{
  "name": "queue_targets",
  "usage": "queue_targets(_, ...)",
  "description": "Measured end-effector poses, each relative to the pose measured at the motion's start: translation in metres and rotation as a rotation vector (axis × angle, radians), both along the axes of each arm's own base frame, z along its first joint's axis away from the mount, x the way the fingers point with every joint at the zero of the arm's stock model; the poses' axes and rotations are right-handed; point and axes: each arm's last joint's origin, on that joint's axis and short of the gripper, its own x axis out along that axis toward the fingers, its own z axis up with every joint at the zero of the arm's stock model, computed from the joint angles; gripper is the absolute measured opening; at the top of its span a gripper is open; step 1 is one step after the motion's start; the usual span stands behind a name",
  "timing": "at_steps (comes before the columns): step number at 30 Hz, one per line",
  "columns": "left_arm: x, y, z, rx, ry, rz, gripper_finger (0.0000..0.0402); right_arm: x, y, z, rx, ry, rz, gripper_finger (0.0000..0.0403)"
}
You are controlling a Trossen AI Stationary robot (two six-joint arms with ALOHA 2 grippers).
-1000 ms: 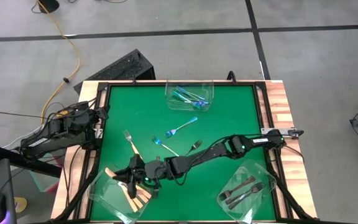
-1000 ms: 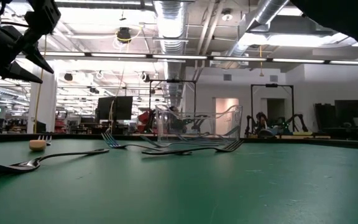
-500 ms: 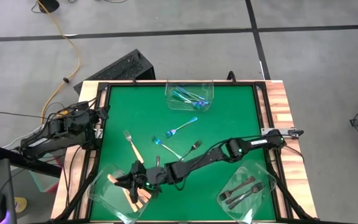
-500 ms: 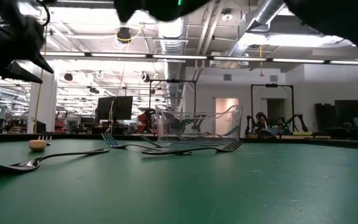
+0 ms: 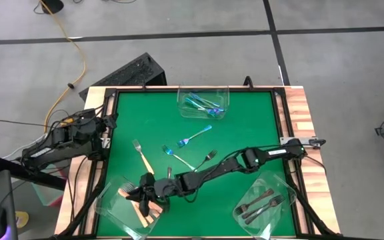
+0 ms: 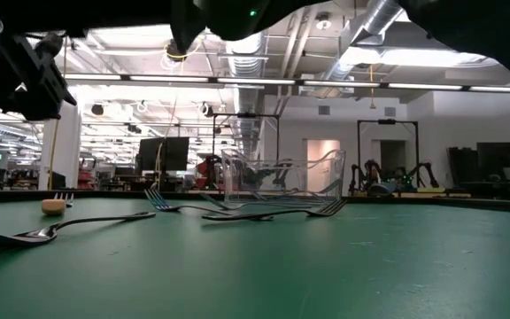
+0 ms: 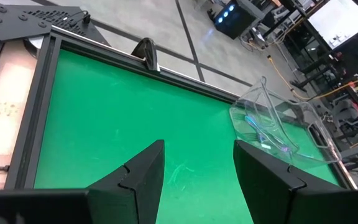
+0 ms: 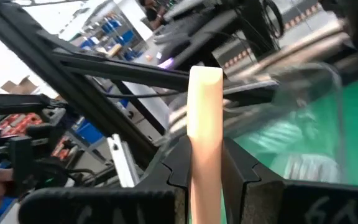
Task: Sort silverware by color (type)
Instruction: Put the orange fork into the bottom left transparent bin
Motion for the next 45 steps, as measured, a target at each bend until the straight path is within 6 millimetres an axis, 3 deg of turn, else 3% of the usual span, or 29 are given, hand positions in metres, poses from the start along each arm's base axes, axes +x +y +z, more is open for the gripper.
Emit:
queue_targets(25,0.0,0.0,0.0,0.001,0.001,0.002,0.0176,0.003,-0.016,-0.009,0.05,0.108,-0.039,0.006)
queue_targets(32,0.0,0.0,0.0,0.003,0.001,0.006,0.0176,0.004,-0.022,-0.013,0.076,0.157,-0.057,0.0098)
queue_targets(45,0.0,0.0,0.0,0.004,0.001,0.007,0.0176,0.005,-0.023,-0.013,0.032,0.147,-0.051,0.0117)
